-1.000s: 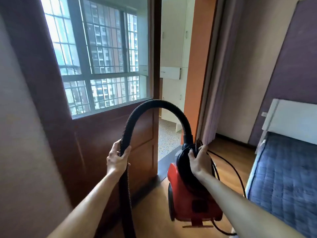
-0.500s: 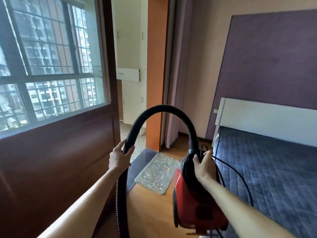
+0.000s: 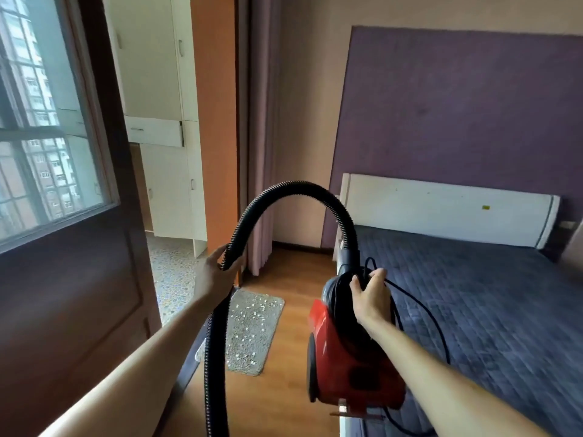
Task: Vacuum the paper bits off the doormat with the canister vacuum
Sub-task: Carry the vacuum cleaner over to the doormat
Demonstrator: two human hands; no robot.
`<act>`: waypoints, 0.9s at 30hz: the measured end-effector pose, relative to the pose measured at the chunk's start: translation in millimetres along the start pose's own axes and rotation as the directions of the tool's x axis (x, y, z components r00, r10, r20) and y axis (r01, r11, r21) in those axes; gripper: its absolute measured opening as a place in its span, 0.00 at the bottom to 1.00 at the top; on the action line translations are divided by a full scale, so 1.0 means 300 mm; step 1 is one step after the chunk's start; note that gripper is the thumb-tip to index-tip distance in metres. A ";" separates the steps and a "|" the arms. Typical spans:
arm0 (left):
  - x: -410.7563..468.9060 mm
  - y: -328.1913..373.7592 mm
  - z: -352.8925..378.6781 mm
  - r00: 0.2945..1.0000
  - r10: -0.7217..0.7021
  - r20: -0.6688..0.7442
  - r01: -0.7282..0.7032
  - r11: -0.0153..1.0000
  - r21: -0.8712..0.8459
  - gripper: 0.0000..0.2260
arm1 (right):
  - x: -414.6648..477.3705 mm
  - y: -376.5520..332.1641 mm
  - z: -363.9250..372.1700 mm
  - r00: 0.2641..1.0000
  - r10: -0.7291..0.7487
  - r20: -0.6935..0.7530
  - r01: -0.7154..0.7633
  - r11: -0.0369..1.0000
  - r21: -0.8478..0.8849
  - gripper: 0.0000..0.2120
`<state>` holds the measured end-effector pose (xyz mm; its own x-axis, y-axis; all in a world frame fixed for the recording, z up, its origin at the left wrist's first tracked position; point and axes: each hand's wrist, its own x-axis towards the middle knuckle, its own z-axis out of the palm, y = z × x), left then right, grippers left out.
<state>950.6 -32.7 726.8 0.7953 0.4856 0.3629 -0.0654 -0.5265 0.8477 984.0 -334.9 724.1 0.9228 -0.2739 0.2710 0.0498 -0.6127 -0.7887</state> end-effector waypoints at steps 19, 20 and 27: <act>0.492 -0.129 0.319 0.995 0.008 0.100 -0.004 0.999 -0.036 0.19 | 0.478 0.003 0.284 0.995 0.068 -0.071 -0.068 0.998 -0.007 0.14; 0.530 -0.132 0.345 0.995 0.011 0.102 -0.007 0.999 -0.036 0.19 | 0.521 0.004 0.309 0.995 0.073 -0.071 -0.073 0.997 -0.003 0.14; 0.822 -0.141 0.516 0.996 0.032 0.087 -0.032 0.999 0.001 0.20 | 0.823 -0.004 0.453 0.996 0.071 -0.059 -0.071 0.997 -0.005 0.14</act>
<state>1243.0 1.3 720.5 0.8422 0.4061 0.3547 -0.0903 -0.5423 0.8353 1263.7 -301.1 716.9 0.8998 -0.3600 0.2464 -0.0181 -0.5952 -0.8034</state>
